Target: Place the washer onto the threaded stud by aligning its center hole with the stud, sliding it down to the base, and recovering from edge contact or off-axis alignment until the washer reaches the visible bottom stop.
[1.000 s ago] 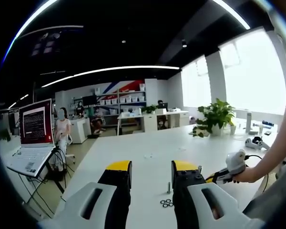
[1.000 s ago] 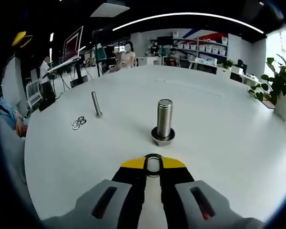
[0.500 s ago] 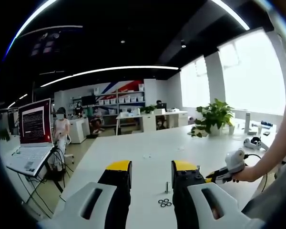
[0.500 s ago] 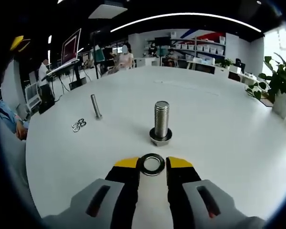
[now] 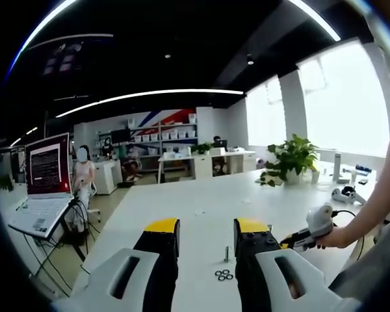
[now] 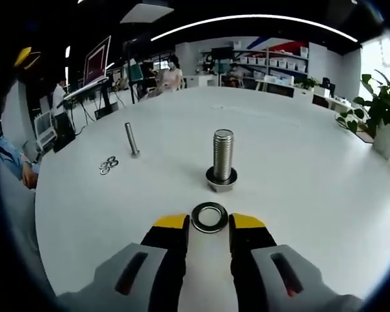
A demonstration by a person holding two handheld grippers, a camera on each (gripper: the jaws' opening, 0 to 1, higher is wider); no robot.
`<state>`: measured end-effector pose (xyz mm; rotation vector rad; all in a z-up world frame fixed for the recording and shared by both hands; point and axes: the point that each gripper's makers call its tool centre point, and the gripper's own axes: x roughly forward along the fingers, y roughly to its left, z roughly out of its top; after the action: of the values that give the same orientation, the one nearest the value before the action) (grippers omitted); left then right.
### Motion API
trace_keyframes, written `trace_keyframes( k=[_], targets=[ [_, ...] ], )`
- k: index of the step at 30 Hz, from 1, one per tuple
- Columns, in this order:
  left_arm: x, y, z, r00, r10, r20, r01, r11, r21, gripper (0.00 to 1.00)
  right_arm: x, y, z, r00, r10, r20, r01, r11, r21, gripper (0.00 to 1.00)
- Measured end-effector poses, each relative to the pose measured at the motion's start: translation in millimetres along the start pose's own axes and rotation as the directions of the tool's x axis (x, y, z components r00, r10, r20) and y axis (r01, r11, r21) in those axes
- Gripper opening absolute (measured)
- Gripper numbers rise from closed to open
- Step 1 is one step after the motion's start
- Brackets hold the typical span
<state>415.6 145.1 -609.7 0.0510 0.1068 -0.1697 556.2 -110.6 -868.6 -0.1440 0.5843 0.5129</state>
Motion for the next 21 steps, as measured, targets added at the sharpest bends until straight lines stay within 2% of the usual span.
trace_keyframes(
  k=[12,21],
  targets=[
    [1.4,3.2,2.3,1.000,0.006,0.007,-0.006,1.000,-0.003,0.31,6.7,3.8,2.6,1.000,0.011,-0.011,-0.011,1.000,-0.022,0.31],
    [1.3,6.9,1.9,1.000,0.014,0.006,-0.014,1.000,-0.001,0.31,6.7,3.4,2.6,1.000,0.011,-0.005,-0.011,0.999,-0.039,0.30]
  ],
)
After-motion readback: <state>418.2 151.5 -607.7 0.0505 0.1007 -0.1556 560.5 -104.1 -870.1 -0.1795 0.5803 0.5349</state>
